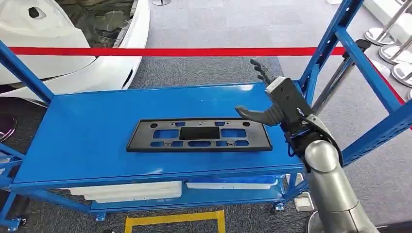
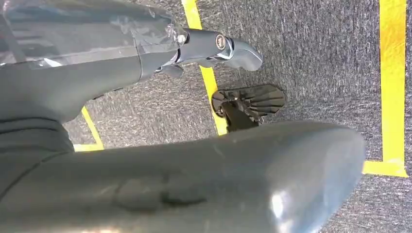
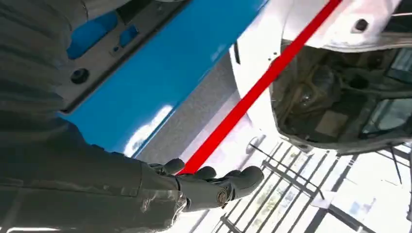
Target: Take the parts from the cabinet and place them on the table.
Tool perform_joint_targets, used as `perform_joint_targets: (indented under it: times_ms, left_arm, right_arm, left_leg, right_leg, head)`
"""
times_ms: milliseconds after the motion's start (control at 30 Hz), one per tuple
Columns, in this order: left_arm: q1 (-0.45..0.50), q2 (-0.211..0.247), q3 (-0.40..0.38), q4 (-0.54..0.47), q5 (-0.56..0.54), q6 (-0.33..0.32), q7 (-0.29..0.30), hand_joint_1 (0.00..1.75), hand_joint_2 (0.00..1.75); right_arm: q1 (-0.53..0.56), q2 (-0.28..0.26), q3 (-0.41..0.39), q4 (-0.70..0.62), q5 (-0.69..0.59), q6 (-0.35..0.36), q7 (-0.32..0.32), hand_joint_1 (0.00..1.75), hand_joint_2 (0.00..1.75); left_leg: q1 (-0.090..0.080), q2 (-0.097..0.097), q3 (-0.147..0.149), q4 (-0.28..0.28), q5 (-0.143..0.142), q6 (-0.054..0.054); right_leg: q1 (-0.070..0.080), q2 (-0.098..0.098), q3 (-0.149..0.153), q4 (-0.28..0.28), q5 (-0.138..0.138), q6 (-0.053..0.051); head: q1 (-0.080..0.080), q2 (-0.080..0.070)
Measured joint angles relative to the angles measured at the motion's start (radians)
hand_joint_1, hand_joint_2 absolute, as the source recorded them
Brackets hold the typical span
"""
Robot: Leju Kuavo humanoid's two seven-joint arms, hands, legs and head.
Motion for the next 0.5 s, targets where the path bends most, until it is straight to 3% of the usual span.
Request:
perform_joint_targets:
  times_ms: [100,200,333,500]
  left_arm:
    - [0.0,0.0,0.0,0.0,0.0,0.0,0.003,0.0,0.0]
    - [0.0,0.0,0.0,0.0,-0.003,0.0,0.013,0.0,0.0]
    - [-0.004,-0.001,0.0,0.0,-0.018,0.0,0.024,0.0,0.0]
    - [-0.015,-0.002,0.0,0.0,-0.021,0.0,0.038,0.0,0.0]
  right_arm:
    - [0.008,0.0,0.015,-0.006,0.069,0.028,0.056,0.0,1.75]
    - [0.029,-0.001,0.037,-0.005,0.234,0.04,0.102,0.0,1.75]
    - [0.039,-0.008,0.075,0.053,0.456,0.079,0.113,0.0,1.75]
    - [0.039,-0.013,0.144,0.118,0.579,0.125,0.085,0.0,1.75]
  left_leg:
    - [0.0,0.0,0.0,0.0,0.0,0.0]
    - [-0.001,0.0,0.0,0.0,0.0,0.0]
    - [-0.001,0.0,0.0,0.0,0.0,0.0]
    - [-0.001,-0.001,0.0,0.0,0.0,0.0]
  right_leg:
    - [0.0,0.0,0.0,0.0,0.0,0.0]
    - [0.0,0.0,0.0,0.0,0.0,0.0]
    - [-0.001,-0.001,0.001,0.0,0.0,0.0]
    - [-0.001,-0.001,0.001,0.0,0.0,0.0]
  head:
    - [0.001,0.0]
    - [0.002,0.0]
    - [0.002,0.0]
    - [0.001,0.0]
